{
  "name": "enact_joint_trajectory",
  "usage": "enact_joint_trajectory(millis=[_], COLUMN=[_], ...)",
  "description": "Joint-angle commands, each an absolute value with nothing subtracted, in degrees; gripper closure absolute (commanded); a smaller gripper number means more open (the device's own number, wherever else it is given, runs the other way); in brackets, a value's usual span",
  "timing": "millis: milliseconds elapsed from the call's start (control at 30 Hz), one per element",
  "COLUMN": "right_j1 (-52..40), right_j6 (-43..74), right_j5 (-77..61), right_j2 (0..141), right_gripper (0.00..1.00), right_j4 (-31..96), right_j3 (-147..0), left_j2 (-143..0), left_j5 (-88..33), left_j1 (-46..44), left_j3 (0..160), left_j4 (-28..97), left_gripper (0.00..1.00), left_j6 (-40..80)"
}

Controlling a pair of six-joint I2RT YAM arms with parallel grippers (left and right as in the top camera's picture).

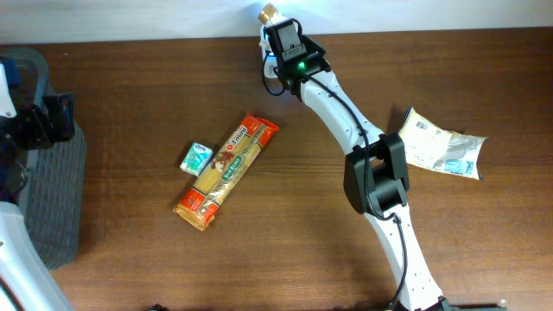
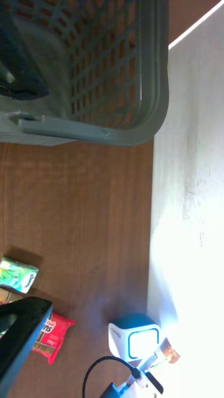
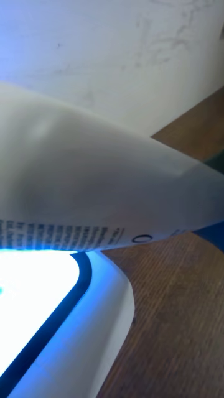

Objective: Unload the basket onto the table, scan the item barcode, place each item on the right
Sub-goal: 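Hold the white tube barcode over the scanner, then place the white tube on the table right side, release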

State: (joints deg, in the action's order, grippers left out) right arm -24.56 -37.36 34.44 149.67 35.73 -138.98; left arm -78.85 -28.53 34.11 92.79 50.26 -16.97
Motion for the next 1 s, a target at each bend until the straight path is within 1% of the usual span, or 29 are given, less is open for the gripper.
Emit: enact_joint_trajectory(millis=[0,267,300,367,400,433,500,567,600,633,733,833,900,967], right_j1=[-24.9,-27.6,-27.8,-27.6,-26.8,-25.6,-22.4,-18.5,-15.7,-13.5,-8.8,-6.8,-5.6,-4.5], right_j6=[-37.3,-36.1,-32.7,-21.6,-10.6,-2.6,8.8,17.1,19.0,19.0,24.7,24.7,24.7,24.0], right_j5=[39.5,39.7,38.8,31.5,24.5,19.3,13.2,11.7,9.4,6.4,3.9,2.6,5.8,6.7], right_j2=[149.0,148.4,147.2,140.7,135.1,130.6,124.5,123.5,124.5,125.8,127.0,127.0,127.0,127.0], right_gripper=[0.96,0.96,0.96,0.96,0.96,0.96,0.96,0.96,0.96,0.96,0.96,0.96,0.96,0.56], right_j4=[34.5,35.5,36.7,45.1,53.1,59.4,72.1,83.2,88.1,90.0,85.3,72.3,68.5,68.8], right_j3=[-140.4,-140.4,-140.5,-140.5,-140.5,-140.5,-140.5,-140.5,-139.8,-138.0,-124.0,-107.7,-104.0,-103.7], left_j2=[-78.3,-78.3,-78.3,-78.3,-78.3,-78.3,-78.3,-78.3,-78.3,-78.3,-78.3,-78.3,-78.3,-78.3], left_j5=[-29.1,-29.1,-29.1,-29.1,-29.1,-29.1,-29.1,-29.1,-29.1,-29.1,-29.1,-29.1,-29.1,-29.1], left_j1=[34.3,34.3,34.3,34.3,34.3,34.3,34.3,34.3,34.3,34.3,34.3,34.3,34.3,34.3], left_j3=[93.4,93.4,93.4,93.4,93.4,93.4,93.4,93.4,93.4,93.4,93.4,93.4,93.4,93.4], left_j4=[50.2,50.2,50.2,50.2,50.2,50.2,50.2,50.2,50.2,50.2,50.2,50.2,50.2,50.2], left_gripper=[0.01,0.01,0.01,0.01,0.01,0.01,0.01,0.01,0.01,0.01,0.01,0.01,0.01,0.01], left_j6=[-17.7,-17.7,-17.7,-17.7,-17.7,-17.7,-17.7,-17.7,-17.7,-17.7,-17.7,-17.7,-17.7,-17.7])
